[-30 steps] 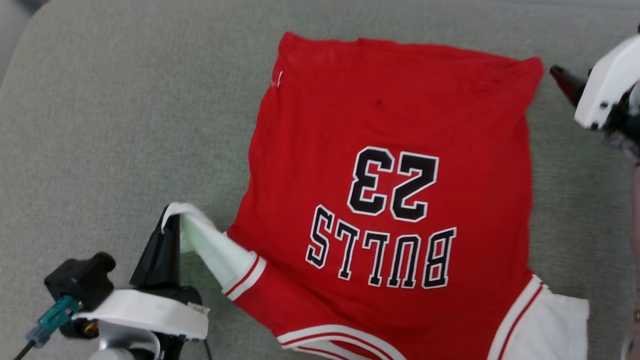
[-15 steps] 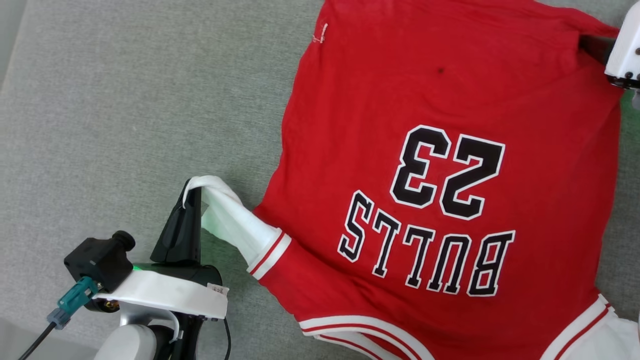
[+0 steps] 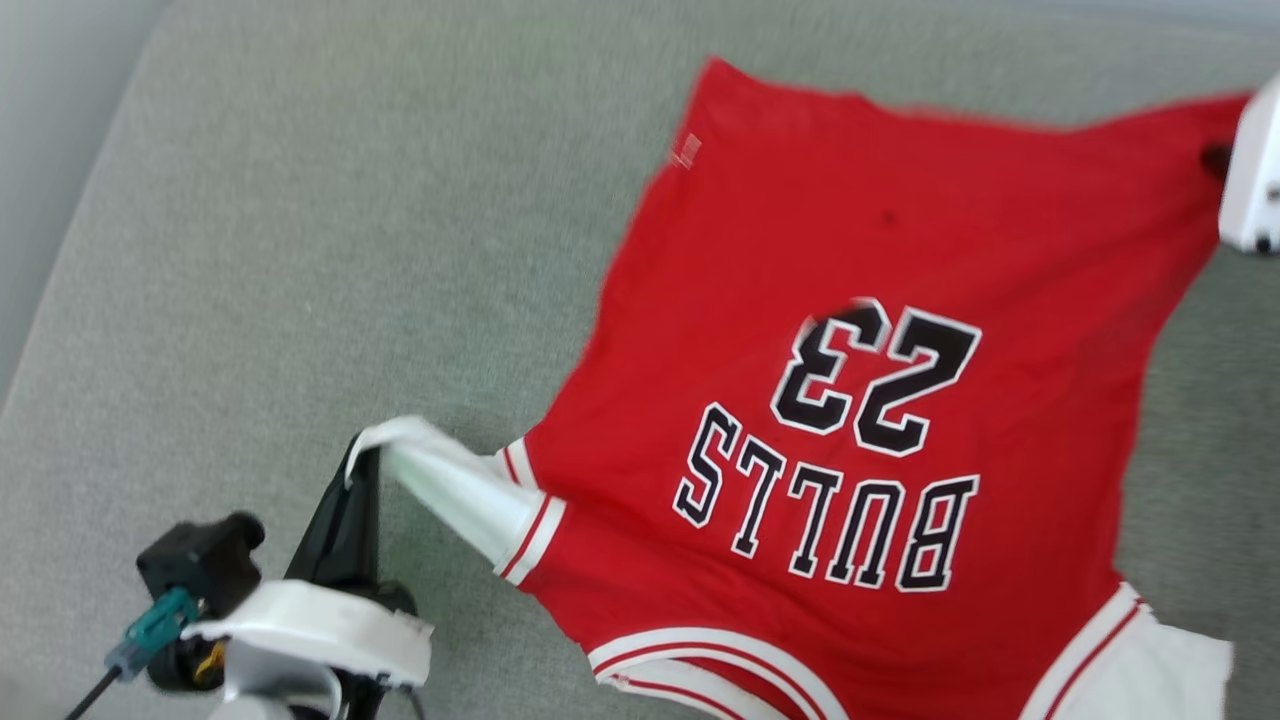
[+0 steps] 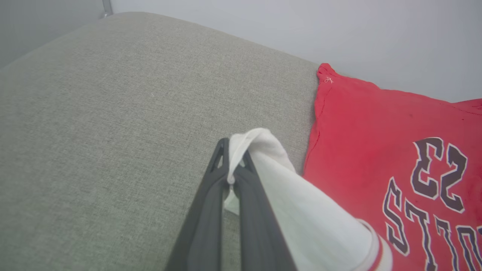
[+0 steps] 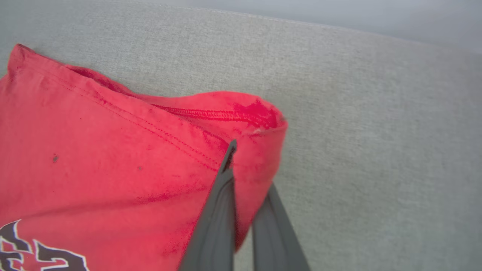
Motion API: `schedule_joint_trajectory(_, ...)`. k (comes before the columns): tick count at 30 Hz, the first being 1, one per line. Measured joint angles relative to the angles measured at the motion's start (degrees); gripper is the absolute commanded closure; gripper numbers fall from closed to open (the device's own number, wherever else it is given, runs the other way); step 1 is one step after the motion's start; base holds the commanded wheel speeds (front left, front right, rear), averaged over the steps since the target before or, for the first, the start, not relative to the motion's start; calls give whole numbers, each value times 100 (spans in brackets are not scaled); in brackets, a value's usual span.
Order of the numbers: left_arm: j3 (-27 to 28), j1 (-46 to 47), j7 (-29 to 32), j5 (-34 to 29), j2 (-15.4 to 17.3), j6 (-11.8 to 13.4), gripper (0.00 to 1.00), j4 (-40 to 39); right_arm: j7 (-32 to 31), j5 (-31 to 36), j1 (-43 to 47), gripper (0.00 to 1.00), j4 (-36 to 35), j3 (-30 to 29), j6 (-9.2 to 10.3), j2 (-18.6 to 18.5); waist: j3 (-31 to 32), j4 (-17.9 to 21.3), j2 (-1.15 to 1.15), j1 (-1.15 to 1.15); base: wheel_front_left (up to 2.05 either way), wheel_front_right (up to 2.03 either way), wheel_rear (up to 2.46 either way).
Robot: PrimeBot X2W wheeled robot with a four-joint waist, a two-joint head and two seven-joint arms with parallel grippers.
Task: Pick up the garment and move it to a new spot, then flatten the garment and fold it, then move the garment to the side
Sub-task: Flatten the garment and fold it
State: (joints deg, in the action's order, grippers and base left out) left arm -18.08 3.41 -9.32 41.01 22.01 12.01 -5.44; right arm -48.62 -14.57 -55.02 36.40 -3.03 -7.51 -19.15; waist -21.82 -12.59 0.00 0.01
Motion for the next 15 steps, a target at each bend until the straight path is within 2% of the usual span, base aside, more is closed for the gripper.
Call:
schedule_joint_trajectory(7, 152, -695, 108, 119, 143, 270, 100, 56, -263, -430, 1748, 100, -1218, 263, 0, -691, 877, 275, 0, -1, 0, 0, 0)
schedule_joint_trajectory(12, 202, -1221, 224, 213, 240, 443, 100, 35, -675, -560, 3719, 100, -2037, -35, 0, -759, 1518, 556, 0, -2, 0, 0, 0)
schedule_joint_trajectory(15, 230, -1421, 263, 211, 304, 522, 100, 15, -806, -604, 4858, 100, -2522, -313, 0, -586, 1830, 765, 0, -3, 0, 0, 0)
